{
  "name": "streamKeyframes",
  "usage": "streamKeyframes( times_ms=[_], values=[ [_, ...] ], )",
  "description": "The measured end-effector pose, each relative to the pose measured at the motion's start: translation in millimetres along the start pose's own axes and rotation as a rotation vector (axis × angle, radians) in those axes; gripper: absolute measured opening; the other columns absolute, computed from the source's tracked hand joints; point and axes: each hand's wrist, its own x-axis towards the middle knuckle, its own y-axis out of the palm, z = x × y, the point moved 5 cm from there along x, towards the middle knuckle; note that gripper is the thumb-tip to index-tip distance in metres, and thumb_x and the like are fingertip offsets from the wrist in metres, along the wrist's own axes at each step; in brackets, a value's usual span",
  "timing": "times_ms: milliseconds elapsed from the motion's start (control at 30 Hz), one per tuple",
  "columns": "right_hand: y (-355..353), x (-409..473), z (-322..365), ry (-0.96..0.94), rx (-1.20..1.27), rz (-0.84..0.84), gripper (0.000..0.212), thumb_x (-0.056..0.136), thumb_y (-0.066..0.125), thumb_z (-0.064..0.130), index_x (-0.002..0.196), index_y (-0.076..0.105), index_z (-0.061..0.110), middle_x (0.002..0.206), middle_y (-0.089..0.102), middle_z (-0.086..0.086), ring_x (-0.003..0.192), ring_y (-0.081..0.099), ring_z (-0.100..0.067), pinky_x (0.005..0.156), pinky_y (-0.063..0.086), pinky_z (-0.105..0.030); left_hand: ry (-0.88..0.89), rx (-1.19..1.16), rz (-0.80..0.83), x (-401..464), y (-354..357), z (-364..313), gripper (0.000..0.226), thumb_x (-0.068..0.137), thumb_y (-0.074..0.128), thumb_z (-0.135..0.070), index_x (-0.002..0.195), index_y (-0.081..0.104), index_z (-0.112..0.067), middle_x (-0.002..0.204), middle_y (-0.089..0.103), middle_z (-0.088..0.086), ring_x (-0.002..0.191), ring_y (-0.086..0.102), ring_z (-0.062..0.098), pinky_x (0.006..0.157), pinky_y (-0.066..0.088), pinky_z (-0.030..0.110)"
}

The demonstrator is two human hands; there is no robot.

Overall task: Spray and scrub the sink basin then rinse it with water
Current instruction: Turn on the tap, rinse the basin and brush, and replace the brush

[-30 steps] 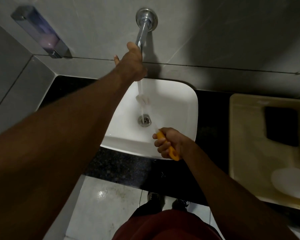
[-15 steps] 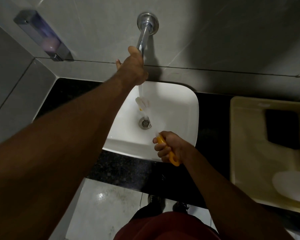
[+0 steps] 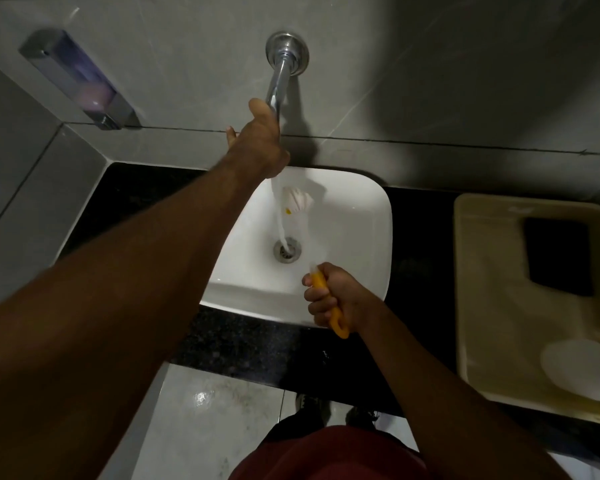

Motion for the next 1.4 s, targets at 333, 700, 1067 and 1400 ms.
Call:
streamKeyframes(
  times_ms=[333,700,1067,1400],
  values=[
    [16.5,-9.0,-3.3,0.016,-0.113,-0.165,0.027,0.091,0.032,0.026,0.071,0.047,0.016,0.046,0.035,0.004,0.034,0.024,-0.009,0.039,0.02,-0.016,0.127,-0.256,0.309,3.7,-12.9,2.6,0.032,0.088,0.056,0.007,0.118,0.046,0.0,0.095,0.053,0.01,0.091,0.06,0.02,0.086,0.05,0.034],
    [-21.7,-65.6,-13.5,-0.646,-0.649,-0.772,0.044,0.099,0.043,0.052,0.081,0.052,0.013,0.073,0.053,-0.005,0.063,0.053,-0.018,0.061,0.041,-0.03,-0.009,-0.291,-0.111,7.1,-33.7,28.4,0.037,0.049,0.094,-0.041,0.063,0.066,-0.021,0.063,0.062,-0.01,0.056,0.054,0.0,0.057,0.045,0.018],
    [1.1,-72.5,-18.9,-0.519,-1.434,-1.136,0.034,0.106,0.028,0.029,0.122,0.048,0.008,0.117,0.063,-0.013,0.098,0.065,-0.032,0.076,0.051,-0.039,-0.081,-0.354,-0.166,4.5,-26.9,47.7,0.055,0.034,0.084,-0.066,0.058,0.061,-0.022,0.06,0.062,-0.012,0.052,0.055,0.001,0.053,0.044,0.02],
    [-120.0,-170.5,-53.8,-0.94,-0.394,-1.194,0.028,0.103,0.042,0.037,0.086,0.048,0.016,0.073,0.06,-0.007,0.057,0.057,-0.02,0.051,0.049,-0.034,0.166,-0.46,-0.639,-149.6,93.7,-22.0,0.04,0.073,0.068,-0.028,0.108,0.062,-0.011,0.112,0.063,0.01,0.108,0.058,0.031,0.09,0.043,0.041]
  ],
)
